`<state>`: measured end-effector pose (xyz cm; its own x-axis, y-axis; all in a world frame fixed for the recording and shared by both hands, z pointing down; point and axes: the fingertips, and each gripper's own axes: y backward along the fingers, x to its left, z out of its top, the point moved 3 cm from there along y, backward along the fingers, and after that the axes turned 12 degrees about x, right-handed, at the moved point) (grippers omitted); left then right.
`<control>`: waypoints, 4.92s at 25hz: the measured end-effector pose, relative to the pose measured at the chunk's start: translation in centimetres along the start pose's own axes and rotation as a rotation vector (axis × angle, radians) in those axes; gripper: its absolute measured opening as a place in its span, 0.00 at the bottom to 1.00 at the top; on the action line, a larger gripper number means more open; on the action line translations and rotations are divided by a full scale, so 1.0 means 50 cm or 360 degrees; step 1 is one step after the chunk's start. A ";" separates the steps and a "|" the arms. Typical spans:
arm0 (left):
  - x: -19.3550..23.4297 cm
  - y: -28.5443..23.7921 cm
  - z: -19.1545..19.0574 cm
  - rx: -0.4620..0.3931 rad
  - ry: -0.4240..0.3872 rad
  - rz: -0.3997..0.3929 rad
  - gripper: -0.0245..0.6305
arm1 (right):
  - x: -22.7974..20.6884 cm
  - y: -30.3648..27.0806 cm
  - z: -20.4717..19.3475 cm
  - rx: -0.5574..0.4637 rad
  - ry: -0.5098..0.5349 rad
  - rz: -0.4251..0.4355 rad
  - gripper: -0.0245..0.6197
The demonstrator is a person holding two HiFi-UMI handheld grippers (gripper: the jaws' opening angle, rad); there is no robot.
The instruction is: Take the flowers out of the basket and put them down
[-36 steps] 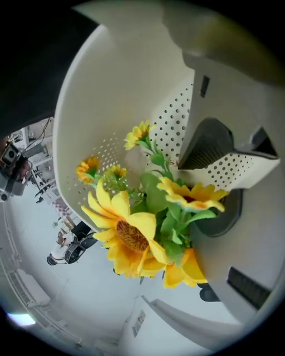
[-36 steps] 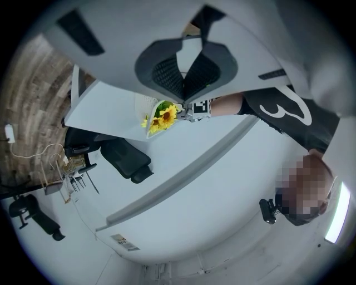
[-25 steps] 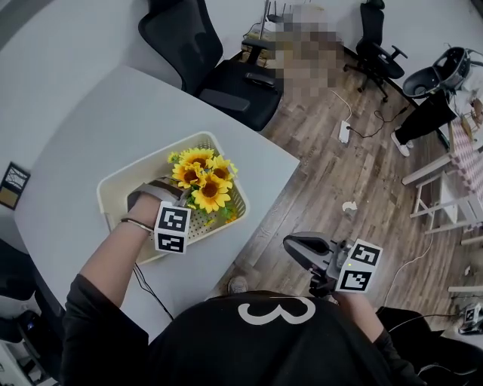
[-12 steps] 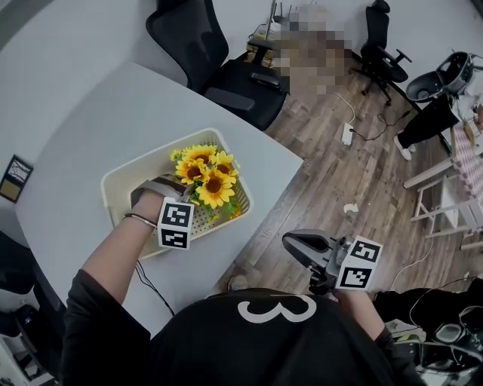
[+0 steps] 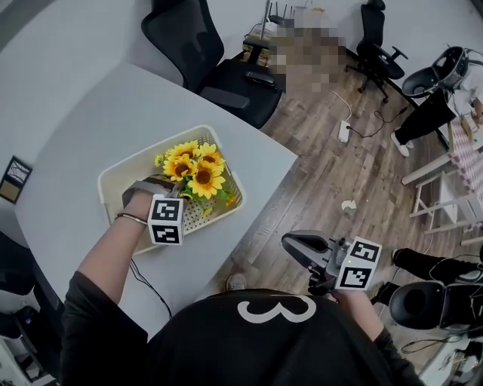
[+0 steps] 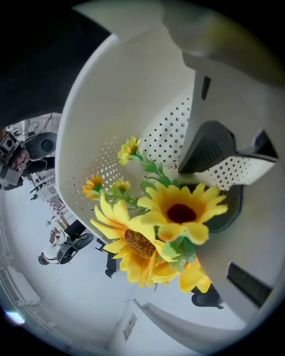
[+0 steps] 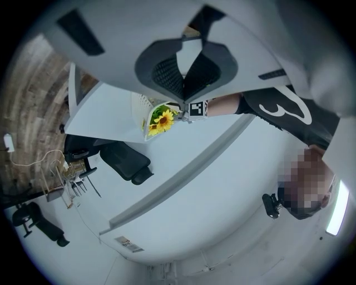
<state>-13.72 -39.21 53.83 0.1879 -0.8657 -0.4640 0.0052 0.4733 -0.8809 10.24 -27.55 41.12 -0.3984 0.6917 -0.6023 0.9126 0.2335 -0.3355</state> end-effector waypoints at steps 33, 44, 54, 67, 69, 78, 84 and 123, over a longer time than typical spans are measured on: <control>-0.009 0.314 -0.019 0.0172 0.0368 0.0399 0.15 | 0.131 0.083 -0.033 -0.0008 0.0218 0.0170 0.05; -0.109 0.442 -0.034 0.0285 0.0492 0.0478 0.15 | 0.230 0.062 -0.051 0.0082 0.0395 0.0345 0.05; -0.275 0.526 -0.029 0.0377 0.0610 0.0469 0.15 | 0.340 0.035 -0.118 0.0179 0.0514 0.0511 0.05; -0.493 0.609 -0.028 0.0535 0.0909 0.0385 0.15 | 0.468 -0.012 -0.194 0.0357 0.0623 0.0829 0.05; -0.519 0.615 -0.038 0.0562 0.0948 0.0374 0.15 | 0.484 -0.025 -0.202 0.0375 0.0634 0.0868 0.05; -0.602 0.618 -0.068 0.0610 0.1052 0.0320 0.15 | 0.532 -0.075 -0.223 0.0389 0.0688 0.0945 0.05; -0.620 0.591 -0.088 0.0591 0.1081 0.0271 0.15 | 0.523 -0.097 -0.230 0.0399 0.0688 0.0895 0.05; -0.679 0.299 -0.271 0.0478 0.1161 -0.0016 0.15 | 0.471 -0.424 -0.184 0.0647 0.0492 0.0788 0.05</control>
<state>-33.33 -4.94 55.15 -0.5051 -0.7092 -0.4917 0.2880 0.3986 -0.8707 -17.68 -9.93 40.71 0.1533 0.8271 -0.5408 0.8495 -0.3899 -0.3554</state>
